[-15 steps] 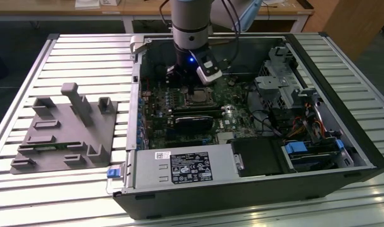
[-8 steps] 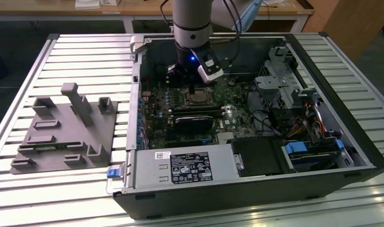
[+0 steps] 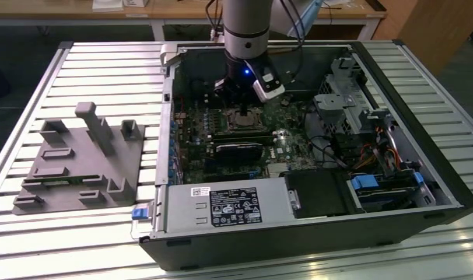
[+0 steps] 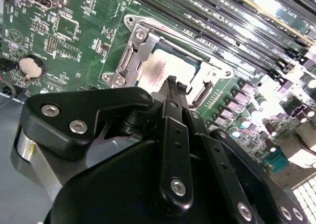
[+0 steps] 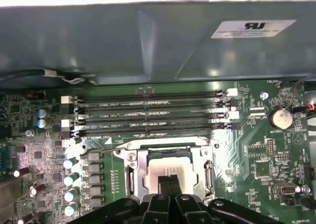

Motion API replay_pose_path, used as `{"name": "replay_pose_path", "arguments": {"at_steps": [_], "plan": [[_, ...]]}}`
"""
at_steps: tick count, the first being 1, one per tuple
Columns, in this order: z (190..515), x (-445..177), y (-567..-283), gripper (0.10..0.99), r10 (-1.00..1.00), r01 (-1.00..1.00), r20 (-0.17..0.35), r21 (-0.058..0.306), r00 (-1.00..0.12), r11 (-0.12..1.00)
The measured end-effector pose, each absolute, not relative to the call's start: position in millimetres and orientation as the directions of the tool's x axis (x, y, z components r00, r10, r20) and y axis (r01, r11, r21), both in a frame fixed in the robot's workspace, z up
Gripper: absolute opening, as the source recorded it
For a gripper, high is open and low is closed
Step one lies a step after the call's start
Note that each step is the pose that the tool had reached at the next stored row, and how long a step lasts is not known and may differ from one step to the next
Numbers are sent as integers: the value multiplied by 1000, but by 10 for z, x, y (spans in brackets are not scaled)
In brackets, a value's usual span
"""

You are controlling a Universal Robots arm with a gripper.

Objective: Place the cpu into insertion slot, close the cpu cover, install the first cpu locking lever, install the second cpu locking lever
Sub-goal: 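Close the cpu cover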

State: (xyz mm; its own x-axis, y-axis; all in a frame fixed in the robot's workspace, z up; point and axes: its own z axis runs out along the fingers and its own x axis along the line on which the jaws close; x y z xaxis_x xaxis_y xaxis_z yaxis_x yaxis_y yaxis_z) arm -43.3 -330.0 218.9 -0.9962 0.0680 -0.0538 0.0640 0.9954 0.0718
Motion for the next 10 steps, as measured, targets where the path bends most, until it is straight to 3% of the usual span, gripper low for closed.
{"name": "replay_pose_path", "arguments": {"at_steps": [10], "plan": [[2283,-433,-3300,106,68,64,-54,72,-996,995]]}}
